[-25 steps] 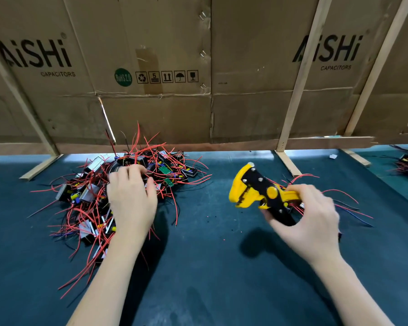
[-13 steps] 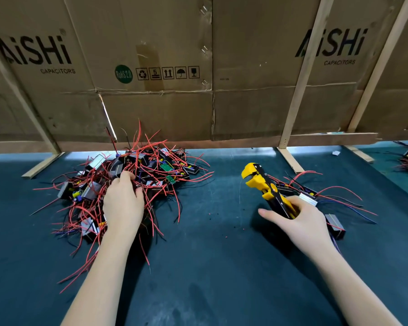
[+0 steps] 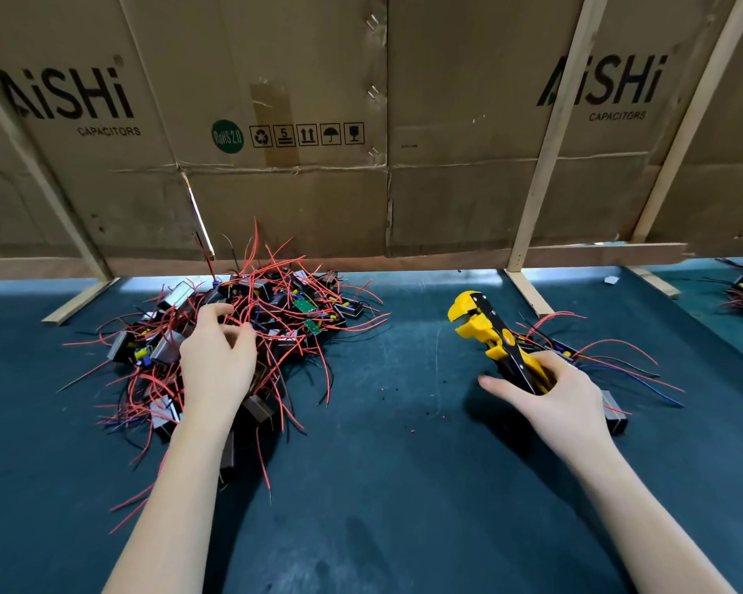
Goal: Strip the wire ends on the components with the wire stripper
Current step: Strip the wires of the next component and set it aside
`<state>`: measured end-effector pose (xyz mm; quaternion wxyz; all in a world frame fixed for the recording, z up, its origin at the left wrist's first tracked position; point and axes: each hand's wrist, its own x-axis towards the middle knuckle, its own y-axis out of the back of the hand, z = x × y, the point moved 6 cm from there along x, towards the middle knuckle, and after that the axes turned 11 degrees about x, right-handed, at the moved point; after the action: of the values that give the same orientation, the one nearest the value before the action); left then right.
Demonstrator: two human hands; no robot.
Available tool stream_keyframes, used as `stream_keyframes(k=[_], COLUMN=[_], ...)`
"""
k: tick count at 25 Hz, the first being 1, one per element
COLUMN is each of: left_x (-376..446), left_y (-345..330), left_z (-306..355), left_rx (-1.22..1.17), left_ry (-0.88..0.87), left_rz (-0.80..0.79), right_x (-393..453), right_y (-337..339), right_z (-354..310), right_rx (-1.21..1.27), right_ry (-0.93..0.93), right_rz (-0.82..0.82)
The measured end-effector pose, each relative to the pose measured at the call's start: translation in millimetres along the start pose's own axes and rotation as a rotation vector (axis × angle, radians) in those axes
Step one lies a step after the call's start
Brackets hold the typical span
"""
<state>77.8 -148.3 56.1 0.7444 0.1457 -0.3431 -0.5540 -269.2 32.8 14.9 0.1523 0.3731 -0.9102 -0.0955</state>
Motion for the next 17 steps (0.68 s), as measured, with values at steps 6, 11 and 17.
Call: stream_keyframes(k=[6,11,17], left_x=[6.8,-0.7,-8.3], left_y=[23.2,13.5,2.4], left_z=[-5.5,-9.2,-0.9], left_rx=[0.338,0.553,0.646], left_ry=[-0.151,-0.201,-0.115], left_rz=[-0.205,-0.417,-0.266], right_x=[1.9,1.2,0.1], right_y=[1.6,0.0,-0.4], right_z=[0.0,-0.6,-1.2], right_rx=[0.008,-0.008,-0.041], right_ry=[0.024,0.046,0.066], right_rz=[0.008,0.001,-0.002])
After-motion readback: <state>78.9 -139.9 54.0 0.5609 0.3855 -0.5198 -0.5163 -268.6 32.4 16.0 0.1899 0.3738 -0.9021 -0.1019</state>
